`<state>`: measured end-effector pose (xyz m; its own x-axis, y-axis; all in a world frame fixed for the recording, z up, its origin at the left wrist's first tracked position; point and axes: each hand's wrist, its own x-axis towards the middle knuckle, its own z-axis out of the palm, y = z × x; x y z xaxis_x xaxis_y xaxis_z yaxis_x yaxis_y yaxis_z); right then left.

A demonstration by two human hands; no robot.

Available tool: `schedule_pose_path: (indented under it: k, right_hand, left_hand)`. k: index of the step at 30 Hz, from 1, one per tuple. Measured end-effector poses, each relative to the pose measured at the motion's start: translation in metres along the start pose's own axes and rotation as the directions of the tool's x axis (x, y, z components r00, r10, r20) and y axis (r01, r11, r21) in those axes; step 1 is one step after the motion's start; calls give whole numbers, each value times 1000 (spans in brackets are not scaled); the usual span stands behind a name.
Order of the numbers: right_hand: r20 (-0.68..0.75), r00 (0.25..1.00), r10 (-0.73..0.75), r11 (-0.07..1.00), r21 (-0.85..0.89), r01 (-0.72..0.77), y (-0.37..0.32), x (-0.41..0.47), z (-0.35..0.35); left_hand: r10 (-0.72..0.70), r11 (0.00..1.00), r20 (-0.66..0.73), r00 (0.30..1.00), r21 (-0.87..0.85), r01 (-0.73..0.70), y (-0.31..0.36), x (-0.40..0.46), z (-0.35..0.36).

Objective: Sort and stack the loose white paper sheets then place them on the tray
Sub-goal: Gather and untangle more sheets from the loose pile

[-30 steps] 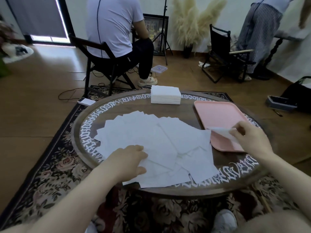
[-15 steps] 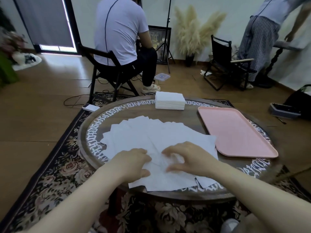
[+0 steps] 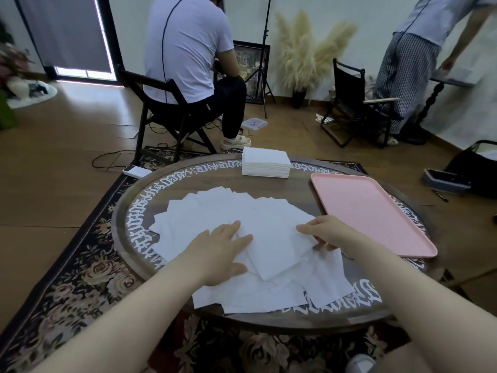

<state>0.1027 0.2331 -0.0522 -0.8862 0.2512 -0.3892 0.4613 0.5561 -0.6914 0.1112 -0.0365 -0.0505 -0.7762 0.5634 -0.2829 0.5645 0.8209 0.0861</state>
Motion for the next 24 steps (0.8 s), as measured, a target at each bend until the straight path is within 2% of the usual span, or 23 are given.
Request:
schedule_pose_path:
  k: [3, 8, 14, 18, 21, 23, 24]
  right_hand:
    - [81, 996, 26, 998, 63, -31, -4, -1, -1]
    - [178, 983, 42, 933, 346, -103, -5, 3, 6]
    - [307, 951, 40, 896, 410, -170, -12, -4, 16]
    - [205, 979, -10, 812, 573, -111, -20, -3, 29]
    - [79, 996, 33, 763, 642, -76, -28, 0, 38]
    - [70, 993, 99, 745, 657, -120, -29, -1, 38]
    - [112, 986, 120, 744, 648, -164, -29, -3, 37]
  left_hand:
    - [-3, 1000, 24, 1000, -15, 4, -3, 1, -2]
    - [-16, 999, 34, 999, -49, 18, -15, 1, -7]
    - [-32, 991, 46, 998, -127, 37, -25, 0, -8]
    - [-26, 989, 42, 999, -143, 32, -26, -2, -7]
    - [-36, 988, 39, 999, -152, 42, -27, -3, -9]
    - [-61, 988, 39, 997, -142, 66, -29, -4, -11]
    - [-72, 988, 43, 997, -136, 77, -31, -5, -11]
